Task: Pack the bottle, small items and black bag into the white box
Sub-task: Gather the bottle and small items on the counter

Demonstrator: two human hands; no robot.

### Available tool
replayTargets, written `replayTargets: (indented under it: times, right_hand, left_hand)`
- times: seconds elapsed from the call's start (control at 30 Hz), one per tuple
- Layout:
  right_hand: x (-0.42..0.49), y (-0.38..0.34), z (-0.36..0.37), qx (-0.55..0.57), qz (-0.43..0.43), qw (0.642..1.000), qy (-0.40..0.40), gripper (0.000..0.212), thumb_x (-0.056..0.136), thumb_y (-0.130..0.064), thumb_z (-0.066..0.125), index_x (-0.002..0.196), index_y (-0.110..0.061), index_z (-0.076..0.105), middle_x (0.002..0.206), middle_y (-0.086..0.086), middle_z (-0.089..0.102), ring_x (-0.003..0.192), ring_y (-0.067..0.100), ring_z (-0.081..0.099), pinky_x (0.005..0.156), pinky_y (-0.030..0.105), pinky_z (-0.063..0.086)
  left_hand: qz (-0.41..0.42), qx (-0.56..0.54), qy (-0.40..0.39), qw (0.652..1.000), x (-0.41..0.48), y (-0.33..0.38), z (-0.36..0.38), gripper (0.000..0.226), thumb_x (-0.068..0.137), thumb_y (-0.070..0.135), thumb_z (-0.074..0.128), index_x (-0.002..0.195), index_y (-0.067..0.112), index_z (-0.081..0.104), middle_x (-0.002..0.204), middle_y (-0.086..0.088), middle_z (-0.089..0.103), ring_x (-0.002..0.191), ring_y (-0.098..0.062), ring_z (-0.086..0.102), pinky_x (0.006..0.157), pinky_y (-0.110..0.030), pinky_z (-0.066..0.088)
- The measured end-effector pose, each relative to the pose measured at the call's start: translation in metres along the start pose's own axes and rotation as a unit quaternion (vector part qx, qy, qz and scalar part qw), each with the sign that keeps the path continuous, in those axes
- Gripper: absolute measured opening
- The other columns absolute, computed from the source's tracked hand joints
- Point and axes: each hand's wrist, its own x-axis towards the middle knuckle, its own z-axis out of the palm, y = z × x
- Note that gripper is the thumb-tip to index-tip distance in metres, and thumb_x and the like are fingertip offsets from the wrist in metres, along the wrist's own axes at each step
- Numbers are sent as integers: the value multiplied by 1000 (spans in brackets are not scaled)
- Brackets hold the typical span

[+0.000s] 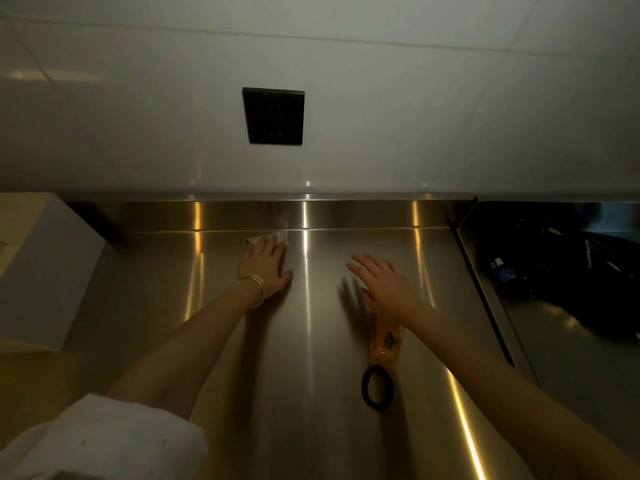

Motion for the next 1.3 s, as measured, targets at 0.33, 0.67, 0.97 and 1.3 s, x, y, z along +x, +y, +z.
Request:
replayTargets:
  times: [0.33,0.67,0.97,1.3]
  right_hand:
    - [-26,13,7,15,41,999,-4,49,95,-24,40,142,-24,26,153,-1,21,141,19,15,113,39,13]
    - [-62,20,9,11,45,999,2,46,96,-26,39,141,-24,29,153,-1,24,140,19,18,112,38,14]
    - [-95,14,13,13,31,999,-1,44,97,-29,37,140,-23,31,152,1,26,139,21,21,112,40,16]
    - [-185,20,9,5,4,1000,-1,60,84,-41,18,138,-20,36,149,8,33,136,27,30,109,44,23]
  left_hand:
    - [107,2,34,994,-38,39,12,69,77,52,39,132,9,41,132,-16,46,120,-34,40,99,-40,34]
    - [18,-39,40,998,-26,35,1,53,92,23,45,139,5,30,144,-17,34,129,-34,31,104,-39,26]
    - [116,-42,56,991,-100,91,26,40,81,27,38,112,8,54,114,-14,60,102,-34,55,85,-39,46]
    - [92,-2,38,995,-166,161,30,33,90,23,43,122,13,47,129,-9,50,115,-29,44,88,-41,39]
